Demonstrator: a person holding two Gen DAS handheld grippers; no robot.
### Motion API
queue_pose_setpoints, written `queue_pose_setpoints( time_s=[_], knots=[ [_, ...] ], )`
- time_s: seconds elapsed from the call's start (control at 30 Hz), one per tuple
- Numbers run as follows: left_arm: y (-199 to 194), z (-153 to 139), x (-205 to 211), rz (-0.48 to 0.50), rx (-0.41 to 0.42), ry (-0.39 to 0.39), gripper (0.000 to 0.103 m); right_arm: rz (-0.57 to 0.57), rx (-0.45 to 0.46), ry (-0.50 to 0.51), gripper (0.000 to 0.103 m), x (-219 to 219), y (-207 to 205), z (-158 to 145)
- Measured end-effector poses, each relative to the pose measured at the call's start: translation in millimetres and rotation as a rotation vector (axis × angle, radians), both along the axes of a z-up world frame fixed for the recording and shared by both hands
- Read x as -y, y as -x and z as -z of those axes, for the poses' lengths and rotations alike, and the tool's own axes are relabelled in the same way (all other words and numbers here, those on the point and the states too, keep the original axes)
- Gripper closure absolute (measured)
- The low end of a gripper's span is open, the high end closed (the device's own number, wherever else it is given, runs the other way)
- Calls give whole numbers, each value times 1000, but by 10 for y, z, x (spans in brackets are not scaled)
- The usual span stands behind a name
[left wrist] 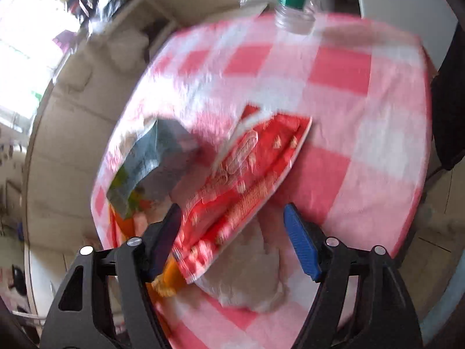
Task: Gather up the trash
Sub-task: 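Carry the bottle with the right gripper over the yellow bin while the left gripper grasps the red wrapper, then open the right gripper over the yellow bin while the left gripper drops the red wrapper in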
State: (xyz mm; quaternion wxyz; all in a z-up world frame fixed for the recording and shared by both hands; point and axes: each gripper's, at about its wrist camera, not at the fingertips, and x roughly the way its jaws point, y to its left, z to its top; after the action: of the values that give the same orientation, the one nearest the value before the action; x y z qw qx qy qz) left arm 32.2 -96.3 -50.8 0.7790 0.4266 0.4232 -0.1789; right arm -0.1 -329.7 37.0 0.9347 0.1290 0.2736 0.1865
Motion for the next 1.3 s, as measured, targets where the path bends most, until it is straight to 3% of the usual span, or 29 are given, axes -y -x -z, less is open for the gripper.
queue_pose_setpoints(
  time_s=[0.1, 0.17, 0.23, 0.33, 0.53, 0.67, 0.9, 1.13, 1.3],
  knots=[
    [-154, -36, -31, -50, -18, 62, 36, 68, -20, -10, 46, 247, 43, 47],
    [-219, 4, -21, -66, -37, 93, 54, 104, -29, -14, 46, 374, 60, 74],
    [-288, 14, -29, -92, -64, 128, 84, 153, -43, -18, 46, 522, 91, 112],
    [-315, 32, 14, -97, -65, 162, 101, 208, -61, -41, 46, 700, 125, 146],
    [-291, -200, 22, -126, -47, 306, 102, 292, -104, 11, 46, 866, 68, 308],
    [-252, -372, 21, -148, -82, 446, 102, 317, -154, 59, 46, 892, -40, 486],
    [-82, -603, 252, -129, -132, 658, 102, 406, -265, 16, 39, 1158, -92, 745],
    [-45, -676, 742, -94, -228, 828, 102, 371, -151, 3, 35, 1036, 213, 289],
    [-128, -600, 1266, -58, -324, 912, 102, 389, 30, 31, 22, 880, 935, -64]
  ],
)
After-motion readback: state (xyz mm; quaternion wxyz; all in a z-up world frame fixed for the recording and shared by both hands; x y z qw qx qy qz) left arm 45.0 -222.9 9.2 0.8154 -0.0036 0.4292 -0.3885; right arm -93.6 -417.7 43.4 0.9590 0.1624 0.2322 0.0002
